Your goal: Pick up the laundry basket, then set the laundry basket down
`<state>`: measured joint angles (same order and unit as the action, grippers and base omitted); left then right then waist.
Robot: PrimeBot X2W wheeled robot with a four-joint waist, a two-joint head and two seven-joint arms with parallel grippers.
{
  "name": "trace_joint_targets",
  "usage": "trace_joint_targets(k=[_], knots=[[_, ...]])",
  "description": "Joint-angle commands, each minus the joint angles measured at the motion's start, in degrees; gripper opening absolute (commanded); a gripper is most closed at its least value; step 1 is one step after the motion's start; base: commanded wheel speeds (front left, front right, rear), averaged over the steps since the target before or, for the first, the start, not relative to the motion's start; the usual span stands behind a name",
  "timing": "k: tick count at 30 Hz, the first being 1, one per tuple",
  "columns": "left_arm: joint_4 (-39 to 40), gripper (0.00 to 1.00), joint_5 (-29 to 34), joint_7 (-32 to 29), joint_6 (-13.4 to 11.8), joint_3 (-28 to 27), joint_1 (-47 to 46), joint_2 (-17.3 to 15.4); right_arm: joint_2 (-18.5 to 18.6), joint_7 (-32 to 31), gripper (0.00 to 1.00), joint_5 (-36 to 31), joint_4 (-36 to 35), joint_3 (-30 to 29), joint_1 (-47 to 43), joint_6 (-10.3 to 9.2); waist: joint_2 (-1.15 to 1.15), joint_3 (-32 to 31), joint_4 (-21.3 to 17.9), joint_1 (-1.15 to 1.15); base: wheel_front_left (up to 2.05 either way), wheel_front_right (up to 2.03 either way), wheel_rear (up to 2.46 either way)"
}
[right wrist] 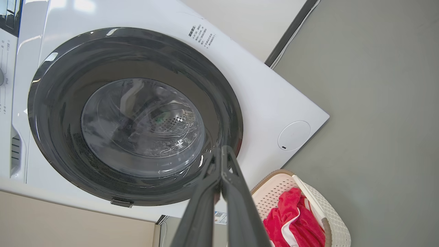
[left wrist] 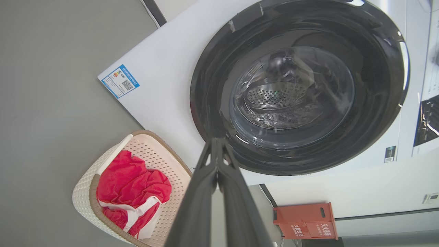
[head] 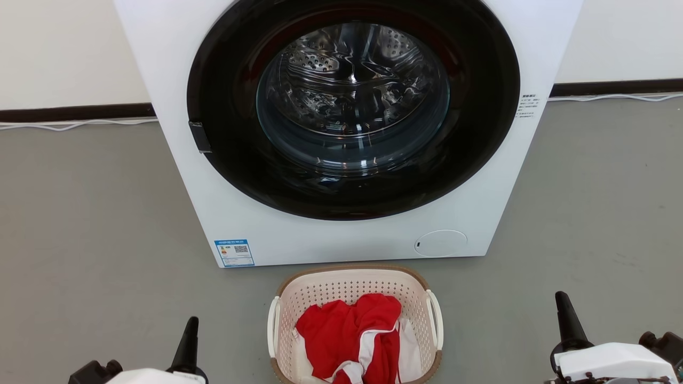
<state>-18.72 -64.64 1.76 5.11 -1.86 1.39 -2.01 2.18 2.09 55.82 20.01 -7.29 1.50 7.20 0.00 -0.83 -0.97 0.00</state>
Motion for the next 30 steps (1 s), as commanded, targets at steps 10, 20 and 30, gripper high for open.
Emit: trace_joint_targets(k=[10,20,30], knots=[[2.41,0.0,-6.49,-1.78,0.91,-2.04,-4.33,-0.61,0.57,-2.21,0.0,8.56,-2.71,0.7,3.06,0.25,0.0,0.21,0.21,0.0,0.0,0.0,0.0],[2.99,0.0,-11.99,-3.47,1.29,-2.72,-5.18,-0.68,0.61,-3.87,0.0,15.83,-3.57,0.72,3.48,0.26,0.0,0.42,0.41,0.0,0.0,0.0,0.0],[3.52,0.0,-16.96,-4.99,1.64,-3.33,-5.95,-0.74,0.63,-5.37,0.0,22.4,-4.34,0.75,3.87,0.27,0.0,0.61,0.58,0.0,0.0,0.0,0.0]])
